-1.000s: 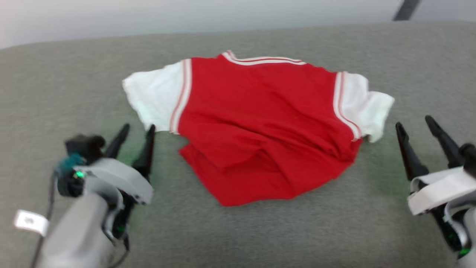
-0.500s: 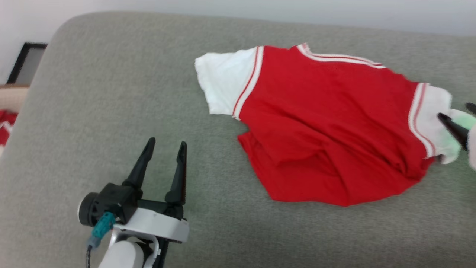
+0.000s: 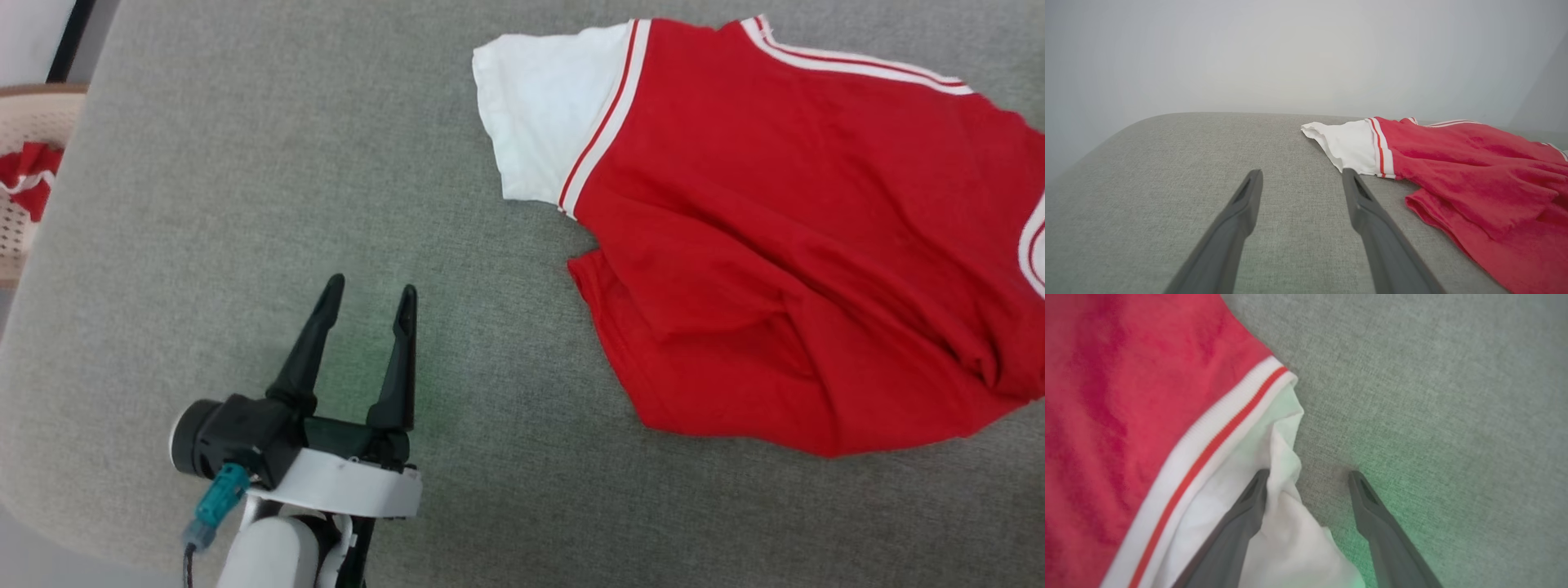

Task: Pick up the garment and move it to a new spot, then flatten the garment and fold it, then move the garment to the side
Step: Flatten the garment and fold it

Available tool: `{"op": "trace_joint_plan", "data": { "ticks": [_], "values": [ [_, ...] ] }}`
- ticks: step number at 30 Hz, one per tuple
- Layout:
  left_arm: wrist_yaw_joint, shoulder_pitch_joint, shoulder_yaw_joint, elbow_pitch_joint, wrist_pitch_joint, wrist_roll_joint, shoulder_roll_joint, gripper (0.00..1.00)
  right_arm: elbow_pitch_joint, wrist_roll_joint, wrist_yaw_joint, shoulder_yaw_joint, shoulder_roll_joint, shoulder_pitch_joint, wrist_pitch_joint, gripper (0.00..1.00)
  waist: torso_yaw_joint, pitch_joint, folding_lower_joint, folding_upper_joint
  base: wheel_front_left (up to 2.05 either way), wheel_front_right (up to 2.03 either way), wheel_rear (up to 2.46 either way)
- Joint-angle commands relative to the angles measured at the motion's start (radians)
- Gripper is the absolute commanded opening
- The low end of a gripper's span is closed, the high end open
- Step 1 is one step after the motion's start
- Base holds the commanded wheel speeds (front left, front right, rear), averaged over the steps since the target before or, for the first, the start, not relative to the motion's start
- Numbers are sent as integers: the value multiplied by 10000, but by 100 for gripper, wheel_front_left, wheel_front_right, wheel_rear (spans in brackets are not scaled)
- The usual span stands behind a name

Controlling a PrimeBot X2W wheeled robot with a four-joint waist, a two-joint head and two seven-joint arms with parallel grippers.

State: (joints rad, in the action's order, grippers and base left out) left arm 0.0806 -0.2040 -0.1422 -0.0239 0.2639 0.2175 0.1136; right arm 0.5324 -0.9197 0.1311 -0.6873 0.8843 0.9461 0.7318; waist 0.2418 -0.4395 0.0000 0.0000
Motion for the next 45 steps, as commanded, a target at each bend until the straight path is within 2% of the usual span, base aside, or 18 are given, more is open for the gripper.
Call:
{"op": "trace_joint_plan", "data": {
  "ticks": [1,3,4,5,6,7,13,16,18,23,28,32,35,38,45],
  "values": [
    [60,-89,39,44,3,-91,-44,100,82,-58,-7,-376,-288,-347,96,100,81,-133,0,0,0,0,0],
    [146,-109,91,61,3,-194,-106,100,-72,-149,-7,-723,-219,-365,71,100,27,-143,0,0,0,0,0],
    [180,-129,108,51,3,-217,-134,100,-125,-204,0,-824,-200,-332,-30,95,-16,-145,0,0,0,0,0],
    [228,-169,122,35,3,-230,-161,100,-154,-289,-1,-929,-178,-299,-99,43,-56,-148,0,0,0,0,0],
    [270,-219,108,-2,3,-280,-152,100,-221,-419,0,-1022,-189,-308,-150,15,-97,-146,0,0,0,0,0],
    [302,-302,87,-30,3,-348,-91,100,-286,-517,2,-1094,-171,-290,-263,0,-141,-152,0,0,0,0,0],
    [452,-1698,-346,-117,4,-825,596,100,-554,-704,-10,-1528,184,173,-805,0,-435,-371,0,0,0,0,0],
    [481,-2933,-842,-576,-61,-885,1210,100,-823,-772,-10,-1823,183,452,-957,0,-678,-609,0,0,0,0,0],
    [494,-3989,-1511,-1024,-440,-549,1690,100,-1047,-792,-10,-2040,122,680,-1047,0,-886,-818,0,0,0,0,0],
    [489,-6870,-3443,-2560,-2164,1431,2939,100,-1466,-676,-9,-2634,-166,1323,-1378,0,-1442,-1420,0,0,0,0,0],
    [477,-9443,-5796,-4014,-4636,4079,3846,100,-1683,-644,-7,-3450,-387,1730,-1643,0,-1861,-1875,0,0,0,0,0],
    [480,-10944,-7128,-5015,-6245,5682,4016,100,-1787,-725,-9,-3995,-516,2075,-1863,0,-2160,-2153,0,0,0,0,0],
    [480,-11697,-7662,-5653,-7199,6775,4114,100,-1875,-776,-9,-4366,-640,2396,-2043,0,-2404,-2332,0,0,0,0,0],
    [479,-12187,-8225,-6246,-7912,7302,4232,100,-1974,-808,-10,-4743,-708,2709,-2207,0,-2619,-2474,0,0,0,0,0],
    [482,-12598,-9373,-6782,-8758,8331,4252,100,-1927,-969,-10,-5547,-711,3120,-2567,0,-2831,-2504,0,0,0,0,0]
  ]
}}
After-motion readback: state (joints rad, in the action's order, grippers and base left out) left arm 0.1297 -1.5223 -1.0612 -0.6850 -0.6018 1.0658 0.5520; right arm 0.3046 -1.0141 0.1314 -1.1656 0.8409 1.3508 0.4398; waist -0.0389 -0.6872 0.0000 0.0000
